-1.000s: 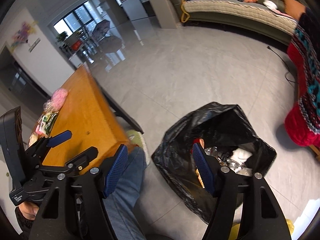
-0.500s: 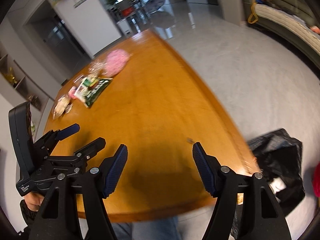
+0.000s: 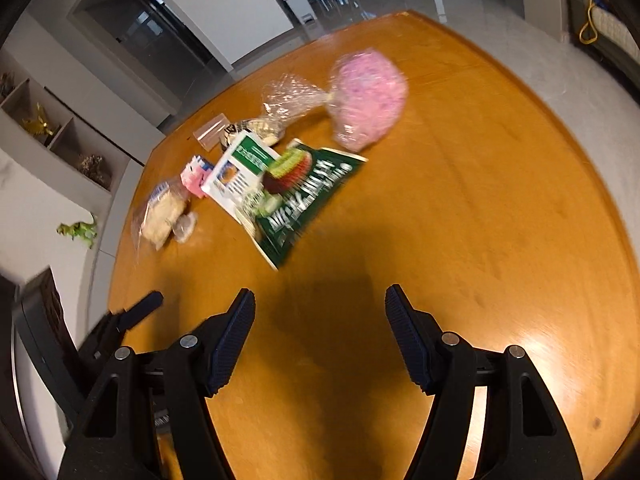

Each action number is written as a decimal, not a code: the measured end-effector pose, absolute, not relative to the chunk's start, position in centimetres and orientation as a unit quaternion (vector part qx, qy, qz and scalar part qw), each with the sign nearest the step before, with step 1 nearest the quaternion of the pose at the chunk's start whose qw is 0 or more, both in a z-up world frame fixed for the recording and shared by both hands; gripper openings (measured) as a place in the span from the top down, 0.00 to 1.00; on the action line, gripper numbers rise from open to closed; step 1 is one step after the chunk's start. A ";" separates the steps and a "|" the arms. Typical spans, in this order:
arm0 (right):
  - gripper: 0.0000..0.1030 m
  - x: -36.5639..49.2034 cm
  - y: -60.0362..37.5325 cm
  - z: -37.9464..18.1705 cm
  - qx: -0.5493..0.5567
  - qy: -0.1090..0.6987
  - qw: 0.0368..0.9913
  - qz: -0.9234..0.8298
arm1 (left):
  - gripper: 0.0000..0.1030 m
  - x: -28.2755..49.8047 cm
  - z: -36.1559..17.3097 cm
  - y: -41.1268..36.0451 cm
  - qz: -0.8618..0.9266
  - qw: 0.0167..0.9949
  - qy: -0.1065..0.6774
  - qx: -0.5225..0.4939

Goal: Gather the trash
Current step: 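Move both open grippers back over the table, then grasp the green-white medicine sachet with the left gripper while the right grasps the green snack packet, then carry the sachet and snack packet to the black trash bag and release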

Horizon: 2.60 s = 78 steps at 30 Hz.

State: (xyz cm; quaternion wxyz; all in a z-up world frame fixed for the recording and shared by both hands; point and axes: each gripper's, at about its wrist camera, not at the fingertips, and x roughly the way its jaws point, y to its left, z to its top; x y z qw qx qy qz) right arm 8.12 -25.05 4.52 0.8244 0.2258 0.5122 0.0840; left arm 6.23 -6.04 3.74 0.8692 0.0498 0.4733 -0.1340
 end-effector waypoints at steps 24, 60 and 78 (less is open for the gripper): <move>0.55 13.4 -24.7 2.4 0.202 0.565 0.800 0.027 | 0.06 11.6 3.0 -5.7 -0.124 0.865 0.481 0.068; 0.55 -3.2 -35.8 3.1 0.280 0.507 0.813 0.064 | 0.55 7.9 5.9 -11.0 -0.250 0.831 0.495 0.043; 0.55 -18.7 -48.2 4.7 0.354 0.436 0.825 -0.068 | 0.55 -3.7 7.1 -27.2 -0.406 0.783 0.461 0.101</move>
